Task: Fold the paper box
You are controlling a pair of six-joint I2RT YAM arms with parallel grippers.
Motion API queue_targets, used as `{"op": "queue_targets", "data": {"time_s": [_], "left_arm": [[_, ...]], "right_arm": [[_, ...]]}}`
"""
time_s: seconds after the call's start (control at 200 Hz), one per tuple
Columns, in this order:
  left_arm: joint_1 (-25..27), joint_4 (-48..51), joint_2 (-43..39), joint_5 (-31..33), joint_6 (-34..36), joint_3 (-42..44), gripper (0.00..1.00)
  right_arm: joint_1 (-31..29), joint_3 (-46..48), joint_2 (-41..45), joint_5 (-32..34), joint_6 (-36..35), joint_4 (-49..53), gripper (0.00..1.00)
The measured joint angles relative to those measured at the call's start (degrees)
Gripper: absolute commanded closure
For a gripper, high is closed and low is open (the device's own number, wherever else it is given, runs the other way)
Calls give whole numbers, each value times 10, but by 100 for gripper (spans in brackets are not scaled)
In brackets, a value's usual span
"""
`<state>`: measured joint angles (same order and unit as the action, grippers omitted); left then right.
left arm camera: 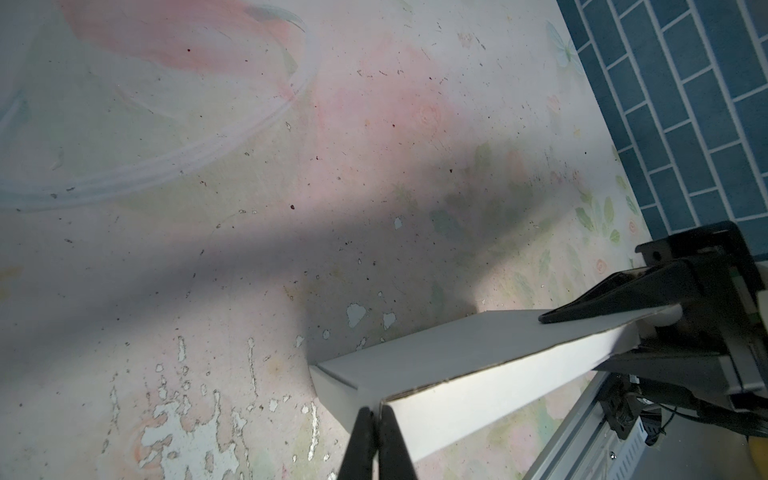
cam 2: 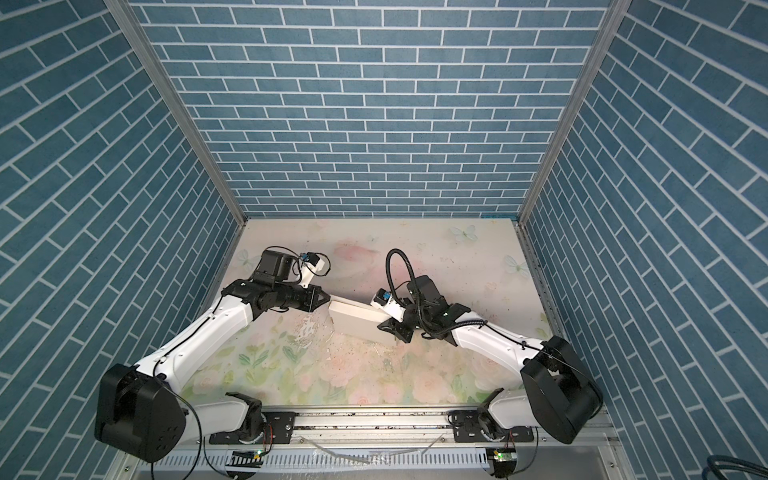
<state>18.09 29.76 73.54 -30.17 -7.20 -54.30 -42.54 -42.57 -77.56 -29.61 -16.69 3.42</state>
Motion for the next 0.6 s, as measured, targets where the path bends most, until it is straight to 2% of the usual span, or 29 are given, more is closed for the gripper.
{"op": "queue_targets", "data": {"time_s": [0.6], "left_arm": [[0, -12, 8, -5, -23, 0, 96]], "right_arm": [[-5, 3, 0, 9, 14, -6, 84]]}}
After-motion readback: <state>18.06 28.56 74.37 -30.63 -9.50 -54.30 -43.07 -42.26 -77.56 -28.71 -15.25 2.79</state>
